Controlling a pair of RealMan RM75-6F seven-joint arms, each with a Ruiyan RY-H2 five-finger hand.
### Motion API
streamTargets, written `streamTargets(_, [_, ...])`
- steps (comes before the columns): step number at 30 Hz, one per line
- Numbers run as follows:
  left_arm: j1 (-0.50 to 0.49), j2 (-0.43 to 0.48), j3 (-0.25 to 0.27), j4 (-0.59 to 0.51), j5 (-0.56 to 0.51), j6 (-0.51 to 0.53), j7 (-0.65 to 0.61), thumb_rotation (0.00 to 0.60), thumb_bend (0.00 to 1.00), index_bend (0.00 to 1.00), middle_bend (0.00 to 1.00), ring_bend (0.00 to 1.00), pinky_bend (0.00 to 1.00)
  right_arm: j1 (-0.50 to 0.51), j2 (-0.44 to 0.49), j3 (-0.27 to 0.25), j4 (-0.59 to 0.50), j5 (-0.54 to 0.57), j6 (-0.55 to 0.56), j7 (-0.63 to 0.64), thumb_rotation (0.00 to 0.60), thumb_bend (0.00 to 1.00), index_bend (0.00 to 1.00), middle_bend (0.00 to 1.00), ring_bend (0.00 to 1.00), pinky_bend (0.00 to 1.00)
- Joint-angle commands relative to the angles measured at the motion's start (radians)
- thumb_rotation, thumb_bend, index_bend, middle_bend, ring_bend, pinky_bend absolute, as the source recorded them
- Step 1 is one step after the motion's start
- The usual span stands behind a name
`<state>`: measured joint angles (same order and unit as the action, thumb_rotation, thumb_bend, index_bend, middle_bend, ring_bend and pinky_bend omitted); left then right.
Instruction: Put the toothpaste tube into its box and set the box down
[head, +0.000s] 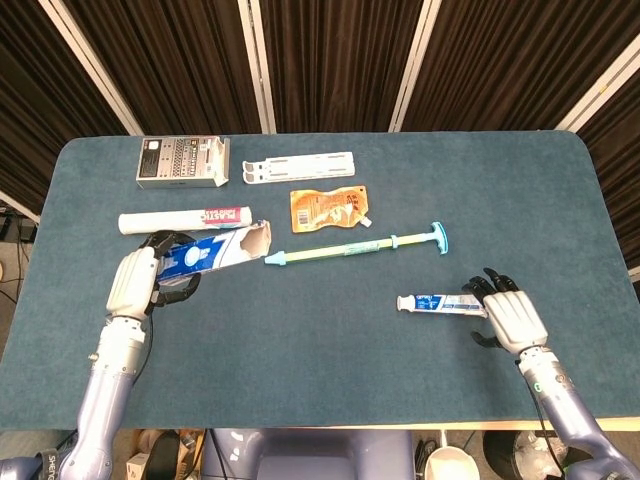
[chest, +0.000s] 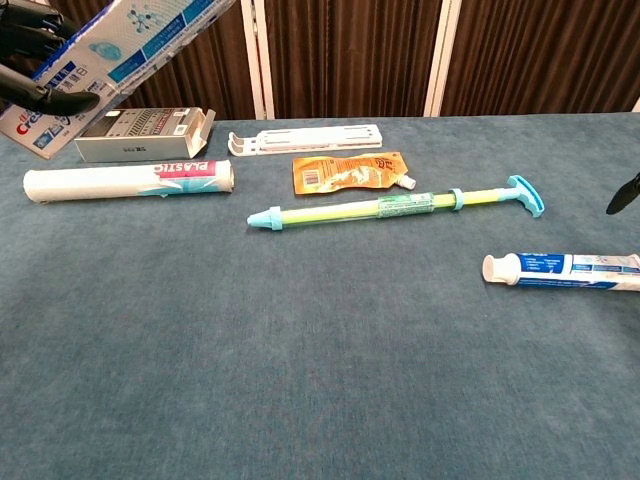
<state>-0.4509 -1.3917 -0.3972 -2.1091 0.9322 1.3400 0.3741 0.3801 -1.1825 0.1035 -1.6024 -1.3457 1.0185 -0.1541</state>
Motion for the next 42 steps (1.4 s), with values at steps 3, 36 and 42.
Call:
streamTargets(3, [-0.014, -0.005, 0.005, -0.01, 0.0, 0.017, 0.006, 0.6, 0.36, 0.34, 0.34, 0.17, 0.24, 0.013, -0.041, -0.008, 0.065, -0.002, -0.012, 0.056, 0.6, 0.22, 0.3, 0.26, 0.07, 0.14])
streamTargets(36, [-0.061, -0.021, 0.045, -0.031, -0.015, 0.108, 0.063, 0.6, 0.36, 0.34, 0.34, 0.17, 0.24, 0.09, -0.211, -0.012, 0.36, -0.034, -0.059, 0.269, 0.6, 0.22, 0.34, 0.36, 0.08, 0.12])
streamTargets(42, [-0.061, -0.015, 0.045, -0.038, -0.015, 0.123, 0.067, 0.6, 0.36, 0.34, 0.34, 0.17, 0.24, 0.087, -0.232, -0.025, 0.399, -0.044, -0.057, 0.299, 0.6, 0.22, 0.35, 0.37, 0.08, 0.12])
